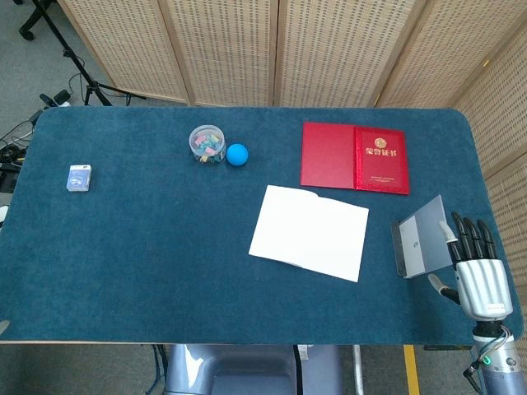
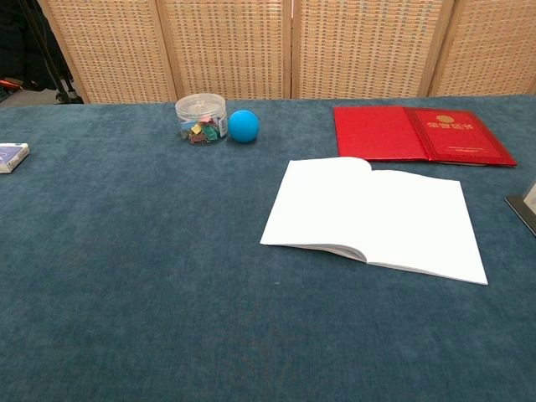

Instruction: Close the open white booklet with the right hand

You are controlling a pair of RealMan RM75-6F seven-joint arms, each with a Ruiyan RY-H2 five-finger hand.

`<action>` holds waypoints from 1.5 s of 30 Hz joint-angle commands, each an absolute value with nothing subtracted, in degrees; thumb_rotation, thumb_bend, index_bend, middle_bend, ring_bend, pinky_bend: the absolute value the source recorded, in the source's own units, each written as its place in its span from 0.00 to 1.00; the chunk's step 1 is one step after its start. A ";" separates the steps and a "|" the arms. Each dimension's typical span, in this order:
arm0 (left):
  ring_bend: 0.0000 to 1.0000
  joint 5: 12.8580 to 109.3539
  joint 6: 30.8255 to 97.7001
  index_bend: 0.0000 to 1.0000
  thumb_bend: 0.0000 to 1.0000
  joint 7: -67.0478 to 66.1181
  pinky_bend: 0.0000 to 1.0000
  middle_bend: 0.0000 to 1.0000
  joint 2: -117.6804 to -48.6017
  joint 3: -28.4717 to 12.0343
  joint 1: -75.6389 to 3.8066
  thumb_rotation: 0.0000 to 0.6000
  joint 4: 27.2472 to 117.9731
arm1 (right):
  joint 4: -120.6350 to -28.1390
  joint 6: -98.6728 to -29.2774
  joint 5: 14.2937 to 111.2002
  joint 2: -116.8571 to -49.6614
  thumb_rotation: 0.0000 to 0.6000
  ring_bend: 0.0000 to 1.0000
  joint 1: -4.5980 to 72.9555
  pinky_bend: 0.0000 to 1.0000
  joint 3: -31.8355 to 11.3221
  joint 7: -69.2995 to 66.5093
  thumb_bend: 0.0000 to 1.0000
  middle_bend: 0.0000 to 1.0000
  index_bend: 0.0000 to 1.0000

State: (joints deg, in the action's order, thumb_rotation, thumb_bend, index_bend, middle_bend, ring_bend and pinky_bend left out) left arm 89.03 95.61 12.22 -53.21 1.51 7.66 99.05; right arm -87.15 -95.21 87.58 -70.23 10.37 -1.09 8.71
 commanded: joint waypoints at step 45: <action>0.00 82.03 88.24 0.00 0.00 12.73 0.00 0.00 -51.44 -1.08 4.36 1.00 100.71 | -87.02 -54.93 71.33 -99.29 1.00 0.00 38.78 0.00 -9.84 50.10 0.29 0.00 0.00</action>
State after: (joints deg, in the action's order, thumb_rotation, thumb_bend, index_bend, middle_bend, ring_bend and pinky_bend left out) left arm 82.12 88.34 12.64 -51.51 -1.02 4.44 100.72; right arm -88.31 -55.18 72.51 -98.15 38.07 -9.39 49.31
